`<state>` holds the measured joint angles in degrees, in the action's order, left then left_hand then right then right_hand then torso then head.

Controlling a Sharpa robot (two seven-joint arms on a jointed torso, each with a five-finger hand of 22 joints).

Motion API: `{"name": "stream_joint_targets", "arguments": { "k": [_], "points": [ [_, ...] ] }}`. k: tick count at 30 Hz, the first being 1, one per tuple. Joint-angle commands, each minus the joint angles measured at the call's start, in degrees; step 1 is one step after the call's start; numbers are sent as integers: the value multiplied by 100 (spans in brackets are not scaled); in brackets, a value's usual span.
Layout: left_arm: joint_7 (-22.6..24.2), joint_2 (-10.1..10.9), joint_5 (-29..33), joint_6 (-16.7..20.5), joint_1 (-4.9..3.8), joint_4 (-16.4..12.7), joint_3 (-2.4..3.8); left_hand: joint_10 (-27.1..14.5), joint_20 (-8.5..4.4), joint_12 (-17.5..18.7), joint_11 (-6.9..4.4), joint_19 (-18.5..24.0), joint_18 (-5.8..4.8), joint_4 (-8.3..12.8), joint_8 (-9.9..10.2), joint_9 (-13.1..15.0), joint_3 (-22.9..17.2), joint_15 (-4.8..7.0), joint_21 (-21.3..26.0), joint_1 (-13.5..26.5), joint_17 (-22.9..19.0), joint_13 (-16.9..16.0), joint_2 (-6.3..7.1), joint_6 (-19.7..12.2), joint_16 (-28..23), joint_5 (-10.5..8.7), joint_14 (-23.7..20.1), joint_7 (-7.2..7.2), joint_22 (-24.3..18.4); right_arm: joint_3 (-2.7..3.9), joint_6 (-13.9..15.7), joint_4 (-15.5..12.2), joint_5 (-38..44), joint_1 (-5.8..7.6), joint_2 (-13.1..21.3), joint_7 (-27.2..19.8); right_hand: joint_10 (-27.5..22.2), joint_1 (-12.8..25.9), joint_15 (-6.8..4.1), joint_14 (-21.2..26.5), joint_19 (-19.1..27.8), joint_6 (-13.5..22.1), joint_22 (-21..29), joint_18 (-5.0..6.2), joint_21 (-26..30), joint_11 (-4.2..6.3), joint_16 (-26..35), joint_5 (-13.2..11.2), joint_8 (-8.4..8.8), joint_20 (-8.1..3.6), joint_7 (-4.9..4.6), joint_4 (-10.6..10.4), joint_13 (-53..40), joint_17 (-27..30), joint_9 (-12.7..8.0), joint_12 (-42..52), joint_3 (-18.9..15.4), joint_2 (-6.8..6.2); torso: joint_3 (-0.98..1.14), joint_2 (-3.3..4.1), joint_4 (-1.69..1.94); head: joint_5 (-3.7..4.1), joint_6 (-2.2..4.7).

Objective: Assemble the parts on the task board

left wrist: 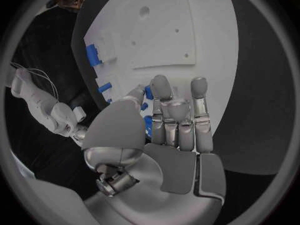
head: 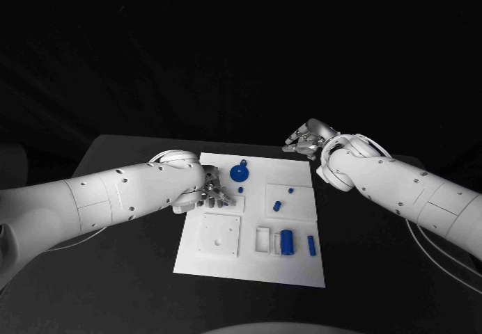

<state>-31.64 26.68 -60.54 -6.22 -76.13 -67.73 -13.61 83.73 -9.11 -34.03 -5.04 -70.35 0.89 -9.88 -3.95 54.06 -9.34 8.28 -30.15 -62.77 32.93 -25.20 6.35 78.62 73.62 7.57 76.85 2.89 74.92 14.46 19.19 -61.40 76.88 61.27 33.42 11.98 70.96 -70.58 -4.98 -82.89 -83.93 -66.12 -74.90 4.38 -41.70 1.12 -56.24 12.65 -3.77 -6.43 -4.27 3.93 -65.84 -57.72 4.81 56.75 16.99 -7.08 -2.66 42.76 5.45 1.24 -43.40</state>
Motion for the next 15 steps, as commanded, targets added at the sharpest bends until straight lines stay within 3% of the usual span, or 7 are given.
{"name": "stream_joint_targets", "arguments": {
  "k": [1,2,3,10,13,15],
  "points": [
    [41,34,-53,3,9,-53,-3,305,-11,10,0,-26,-87,-428,5,5,24,5,18,218,-5,4,410,64,-30,-479,-21,-5,109,2,-3,-17,41,-12,10,-35,-24,36,7,5,-324,14,-474,-5,29,3,24,34,16,29,2,-6,7,8,-9,-34,-30,7,-3,0,-2,3,12],
    [43,45,-53,10,9,-67,0,305,-18,10,0,-26,-89,-552,10,2,162,9,17,243,-3,10,449,60,-31,-475,-21,-9,109,2,-2,-18,41,-15,12,-35,-24,36,7,5,-324,14,-474,-5,29,3,24,34,16,29,2,-6,7,8,-9,-34,-30,7,-4,-1,-2,4,14],
    [45,54,-51,16,9,-78,4,305,-23,8,-3,-26,-89,-641,9,5,651,11,13,144,5,23,316,48,-31,-476,-21,-9,110,2,-2,-19,41,-16,14,-35,-24,36,7,5,-324,14,-474,-5,29,3,24,34,16,29,2,-6,7,8,-9,-34,-30,7,-5,-2,-2,5,14],
    [53,135,-12,47,6,-199,66,305,-24,-3,-2,-27,-89,-697,13,-14,917,13,8,304,18,43,444,50,-34,-474,-17,-11,109,2,7,-19,41,-28,23,-36,-25,38,8,4,-325,24,-475,-4,24,1,22,35,16,30,-1,-15,10,6,-9,-38,-43,2,-2,-3,6,2,23],
    [53,154,-4,47,6,-224,136,305,-25,-15,-2,-29,-89,-695,11,-24,1273,13,-2,295,33,57,344,42,-33,-475,-13,-14,110,2,12,-20,41,-34,23,-38,-26,42,9,4,-326,29,-475,-4,22,1,22,42,16,30,-2,-20,11,6,-10,-39,-51,-2,-1,0,5,-13,43],
    [56,171,6,61,6,-238,184,305,-25,-16,-2,-29,-89,-697,11,-27,1343,13,-5,313,32,64,364,39,-35,-475,-14,-14,110,2,13,-21,41,-38,25,-39,-26,42,9,4,-326,29,-475,-4,22,1,22,42,16,30,-2,-20,11,6,-10,-39,-51,-2,-2,-1,6,-14,49]
  ]
}}
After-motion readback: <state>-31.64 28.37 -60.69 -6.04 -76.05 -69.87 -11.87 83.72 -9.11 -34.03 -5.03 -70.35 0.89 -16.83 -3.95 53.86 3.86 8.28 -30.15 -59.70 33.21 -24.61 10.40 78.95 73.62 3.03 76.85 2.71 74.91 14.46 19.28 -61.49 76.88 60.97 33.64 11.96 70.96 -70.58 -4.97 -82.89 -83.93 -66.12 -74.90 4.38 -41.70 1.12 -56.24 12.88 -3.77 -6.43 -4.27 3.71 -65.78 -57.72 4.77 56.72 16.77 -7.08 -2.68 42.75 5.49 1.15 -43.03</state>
